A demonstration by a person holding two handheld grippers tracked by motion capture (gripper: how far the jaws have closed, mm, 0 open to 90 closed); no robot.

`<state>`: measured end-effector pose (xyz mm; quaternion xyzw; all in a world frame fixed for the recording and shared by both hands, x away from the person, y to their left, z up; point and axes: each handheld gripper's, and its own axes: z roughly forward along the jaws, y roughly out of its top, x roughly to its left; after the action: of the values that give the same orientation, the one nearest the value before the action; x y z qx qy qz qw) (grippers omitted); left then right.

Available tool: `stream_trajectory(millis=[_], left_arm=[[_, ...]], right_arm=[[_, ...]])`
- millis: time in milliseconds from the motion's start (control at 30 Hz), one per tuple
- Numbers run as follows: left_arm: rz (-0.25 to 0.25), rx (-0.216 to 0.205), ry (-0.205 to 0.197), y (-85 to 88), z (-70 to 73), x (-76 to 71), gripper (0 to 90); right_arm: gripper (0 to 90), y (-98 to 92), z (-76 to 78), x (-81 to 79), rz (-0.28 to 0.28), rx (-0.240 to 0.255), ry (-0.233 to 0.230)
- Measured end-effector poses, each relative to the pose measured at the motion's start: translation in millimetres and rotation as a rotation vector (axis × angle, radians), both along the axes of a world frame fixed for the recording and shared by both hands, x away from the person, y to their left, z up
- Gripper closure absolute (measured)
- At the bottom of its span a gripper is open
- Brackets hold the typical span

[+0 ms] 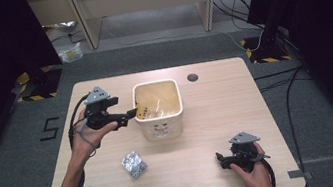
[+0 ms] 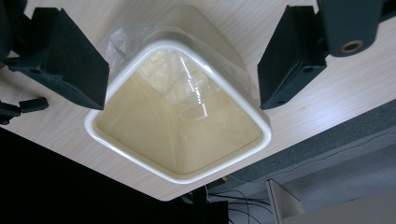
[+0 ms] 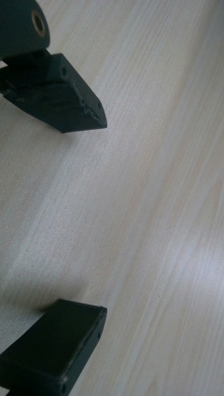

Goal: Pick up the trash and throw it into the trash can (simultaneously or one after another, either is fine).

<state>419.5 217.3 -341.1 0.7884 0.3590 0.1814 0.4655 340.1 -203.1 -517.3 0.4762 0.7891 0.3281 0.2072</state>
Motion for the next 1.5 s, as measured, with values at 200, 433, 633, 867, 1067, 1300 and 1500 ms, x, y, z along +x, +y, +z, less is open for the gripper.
stream_trajectory(millis=[200,433,633,867,1067,1300,1500], left_arm=[[-0.01,-0.009,0.011,7.1,-6.8,-8.6,16.1],[-0.007,-0.014,0.026,17.3,-19.6,-18.9,16.2],[-0.004,-0.016,0.042,25.9,-32.2,-28.6,16.2],[-0.006,-0.004,0.053,30.5,-50.3,-40.8,16.3],[0.005,-0.003,0.05,33.5,-66.5,-47.0,16.3],[0.016,-0.008,0.053,36.8,-81.2,-52.3,16.3],[0.029,-0.015,0.066,38.6,-97.9,-54.0,16.4]], right_arm=[[9.5,0.0,0.0,0.0,0.0,0.0,0.0],[9.5,0.1,0.0,0.0,-0.001,0.002,0.0],[9.5,0.1,0.0,0.0,-0.001,0.001,0.0],[9.5,0.1,0.0,0.0,-0.001,0.001,0.0],[9.5,0.1,0.0,0.0,-0.001,0.001,0.0],[9.5,0.1,0.0,0.0,-0.001,0.001,0.0],[9.5,0.1,0.0,0.0,-0.001,0.001,0.0]])
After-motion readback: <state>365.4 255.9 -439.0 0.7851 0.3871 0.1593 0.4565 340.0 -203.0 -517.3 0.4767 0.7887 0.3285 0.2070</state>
